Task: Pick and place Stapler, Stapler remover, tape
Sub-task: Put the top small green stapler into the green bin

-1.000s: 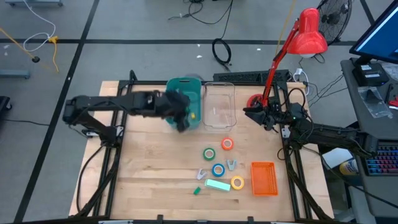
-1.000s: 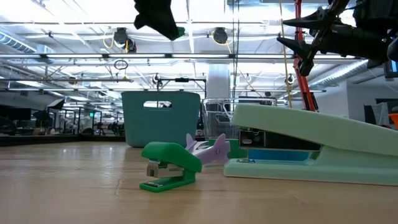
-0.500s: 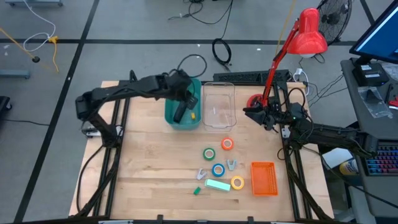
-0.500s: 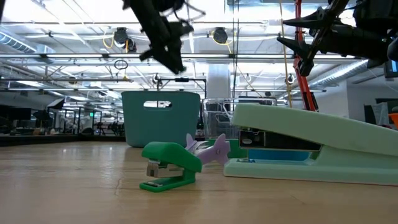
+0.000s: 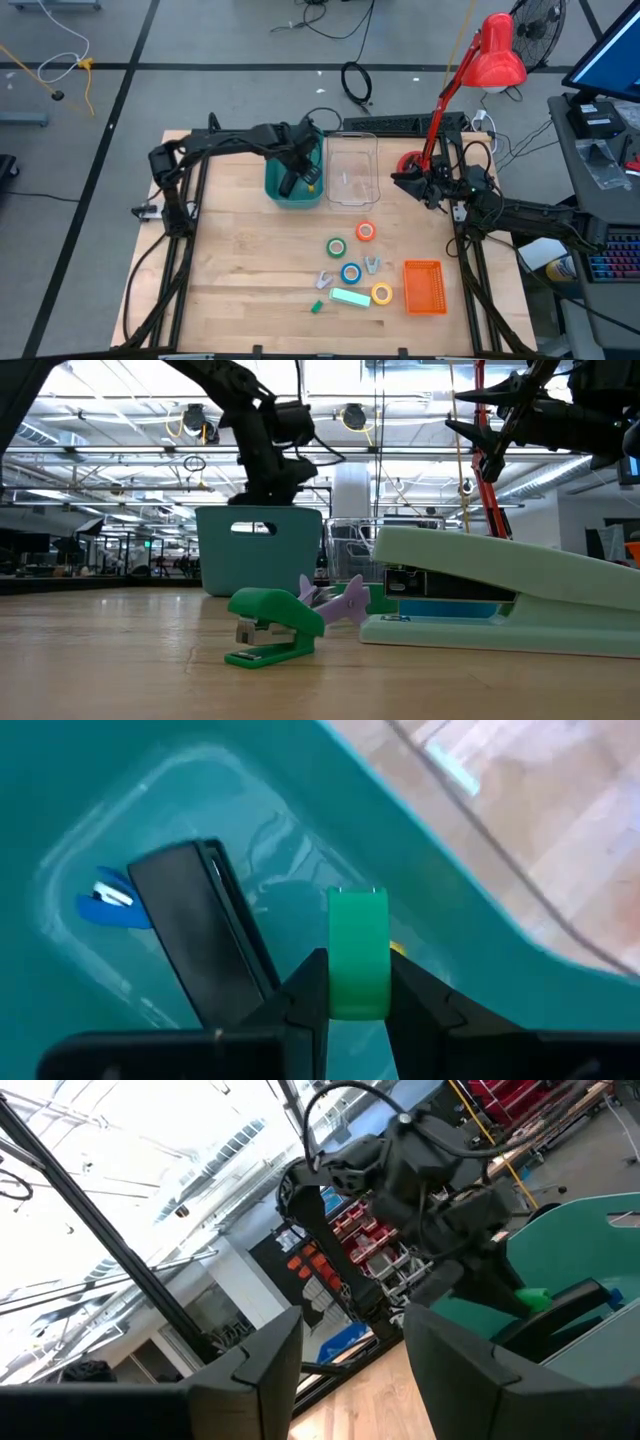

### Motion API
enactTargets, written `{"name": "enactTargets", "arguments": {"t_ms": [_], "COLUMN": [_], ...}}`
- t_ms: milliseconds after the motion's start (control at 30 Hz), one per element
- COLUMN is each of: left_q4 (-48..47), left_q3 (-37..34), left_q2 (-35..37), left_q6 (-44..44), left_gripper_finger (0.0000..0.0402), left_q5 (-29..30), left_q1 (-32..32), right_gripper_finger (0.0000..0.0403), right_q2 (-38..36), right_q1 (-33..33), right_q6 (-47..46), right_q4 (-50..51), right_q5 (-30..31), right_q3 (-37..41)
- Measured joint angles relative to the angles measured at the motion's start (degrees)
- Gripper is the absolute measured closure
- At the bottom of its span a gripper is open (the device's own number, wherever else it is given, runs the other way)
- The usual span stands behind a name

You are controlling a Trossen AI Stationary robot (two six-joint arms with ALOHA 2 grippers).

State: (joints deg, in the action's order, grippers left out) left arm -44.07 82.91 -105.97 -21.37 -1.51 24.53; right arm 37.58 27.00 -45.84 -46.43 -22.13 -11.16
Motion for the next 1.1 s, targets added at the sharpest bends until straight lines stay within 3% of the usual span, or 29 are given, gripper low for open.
{"name": "enactTargets", "arguments": {"t_ms": [1100], "left_q4": [-0.75], "left_q3": [0.02], "left_q2": [-6.2], "left_q6": [4.35], "left_gripper_finger": [0.033], "left_q5": [2.64], "left_q1": [-2.21], "right_gripper_finger": [0.0232], "right_q2": [-0.02], "right_q1": [0.02], "right_q6": [-0.89], "right_q4": [-0.03], "right_q5": [2.62], "right_q3": [0.0]}}
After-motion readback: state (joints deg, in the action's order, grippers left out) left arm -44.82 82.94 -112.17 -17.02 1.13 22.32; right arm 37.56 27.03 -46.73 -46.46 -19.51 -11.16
